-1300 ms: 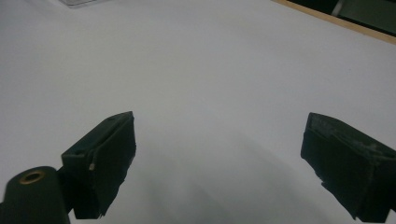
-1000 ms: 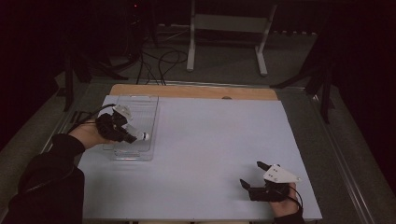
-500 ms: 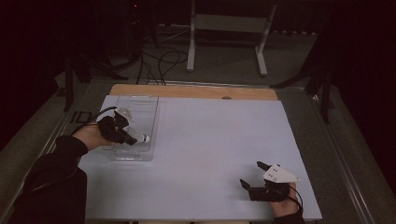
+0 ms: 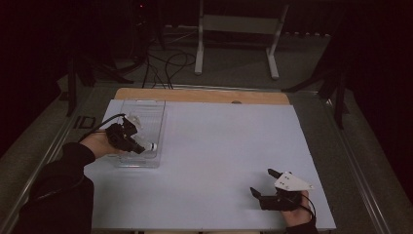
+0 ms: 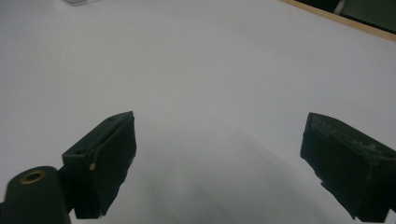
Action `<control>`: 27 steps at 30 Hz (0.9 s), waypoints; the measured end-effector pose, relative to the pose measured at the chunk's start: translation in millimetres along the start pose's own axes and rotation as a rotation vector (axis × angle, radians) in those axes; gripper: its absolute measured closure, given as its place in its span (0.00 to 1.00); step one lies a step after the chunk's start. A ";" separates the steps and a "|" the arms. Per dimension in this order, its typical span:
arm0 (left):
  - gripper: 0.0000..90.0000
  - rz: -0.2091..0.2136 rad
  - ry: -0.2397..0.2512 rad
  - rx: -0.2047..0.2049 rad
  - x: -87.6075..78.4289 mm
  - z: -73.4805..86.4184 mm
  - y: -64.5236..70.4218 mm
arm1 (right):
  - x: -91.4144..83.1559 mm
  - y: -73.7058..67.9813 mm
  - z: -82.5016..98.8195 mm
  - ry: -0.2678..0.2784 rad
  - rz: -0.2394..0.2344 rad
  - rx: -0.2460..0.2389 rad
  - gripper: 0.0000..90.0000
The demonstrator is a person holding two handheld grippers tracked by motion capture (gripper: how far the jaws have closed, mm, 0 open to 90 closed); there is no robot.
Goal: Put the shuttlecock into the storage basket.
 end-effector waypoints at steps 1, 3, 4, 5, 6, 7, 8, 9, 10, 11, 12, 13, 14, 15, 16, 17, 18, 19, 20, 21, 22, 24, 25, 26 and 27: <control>0.99 0.001 -0.002 0.000 1.2 0.3 -0.3 | 0.0 -0.1 0.0 0.000 0.000 0.000 0.12; 0.99 -0.005 -0.006 0.000 3.2 0.6 -2.2 | -0.1 -0.3 -0.1 0.001 -0.001 0.000 0.12; 0.99 -0.004 -0.003 -0.004 4.2 0.2 -2.3 | 0.0 -0.1 -0.1 0.001 0.000 0.001 0.12; 0.99 -0.004 -0.001 -0.006 5.3 -0.1 -2.5 | 0.0 -0.1 -0.1 0.001 0.000 0.001 0.12; 0.99 -0.008 -0.003 -0.006 5.9 0.0 -3.3 | 0.0 0.2 -0.1 0.002 0.002 0.000 0.12; 0.99 -0.006 -0.005 -0.006 6.7 0.2 -3.7 | -0.2 0.2 -0.3 0.002 0.003 0.000 0.12; 0.99 -0.008 -0.004 -0.010 7.7 0.2 -4.3 | -0.4 0.1 -0.6 0.004 0.002 0.002 0.12; 0.99 -0.006 -0.005 -0.013 8.6 0.4 -4.7 | -0.6 0.3 -0.6 0.002 0.004 0.002 0.12; 0.98 -0.006 -0.005 -0.011 9.5 0.5 -5.0 | -0.7 0.3 -0.6 0.003 0.003 0.001 0.12; 0.98 -0.011 -0.006 -0.014 10.2 0.5 -5.9 | -0.7 0.3 -0.6 0.003 0.003 0.001 0.12; 0.97 -0.012 -0.004 -0.017 11.3 0.3 -6.2 | -0.7 0.3 -0.5 0.002 0.002 0.002 0.12; 0.95 -0.021 -0.007 -0.014 12.1 0.1 -6.7 | -0.7 0.3 -0.5 0.002 0.002 0.001 0.12; 0.95 -0.027 -0.009 -0.015 12.5 -0.2 -7.5 | -0.6 0.3 -0.4 0.002 0.001 0.002 0.12; 0.92 -0.029 -0.007 -0.016 12.9 -0.9 -7.8 | -0.6 0.2 -0.4 0.002 0.001 0.002 0.12; 0.92 -0.030 0.002 -0.025 13.3 -2.1 -8.0 | -0.7 0.2 -0.4 0.002 0.002 0.001 0.12; 0.89 -0.038 0.004 -0.029 13.1 -2.5 -8.8 | -0.8 0.1 -0.6 0.002 0.001 0.002 0.12; 0.88 -0.042 0.004 -0.032 13.1 -2.8 -9.5 | -0.8 0.1 -0.7 0.004 0.002 0.001 0.12; 0.84 -0.049 0.002 -0.035 13.2 -2.8 -10.1 | -1.0 0.2 -1.1 0.007 0.002 0.001 0.12; 0.82 -0.049 0.002 -0.035 13.2 -2.8 -10.1 | -1.0 0.2 -1.1 0.007 0.002 0.001 0.12; 0.82 -0.062 0.001 -0.044 12.7 -2.7 -11.7 | -1.5 0.2 -1.6 0.010 0.002 0.002 0.12; 0.75 -0.068 0.005 -0.050 12.0 -3.0 -12.4 | -2.2 0.1 -2.5 0.013 0.002 0.005 0.12; 0.70 -0.079 0.009 -0.063 10.1 -3.1 -14.2 | -2.2 0.1 -2.2 0.010 0.004 0.003 0.12; 0.65 -0.078 0.015 -0.071 9.4 -3.5 -14.2 | -1.6 0.0 -1.9 0.012 0.002 0.000 0.12; 0.65 -0.083 0.018 -0.077 8.6 -3.7 -14.5 | -1.6 0.0 -1.9 0.012 0.002 0.000 0.12; 0.62 -0.088 0.016 -0.085 7.8 -3.5 -15.2 | -1.5 -0.1 -1.9 0.011 0.002 0.001 0.12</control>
Point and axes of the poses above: each handheld gripper's, and its own axes: x roughly forward along the jaws, z roughly out of its underside, y roughly to its right, the point moved 10 cm from there along x, roughly forward along the jaws, and after that the axes turned 11 degrees about z, right-handed, at the moved point
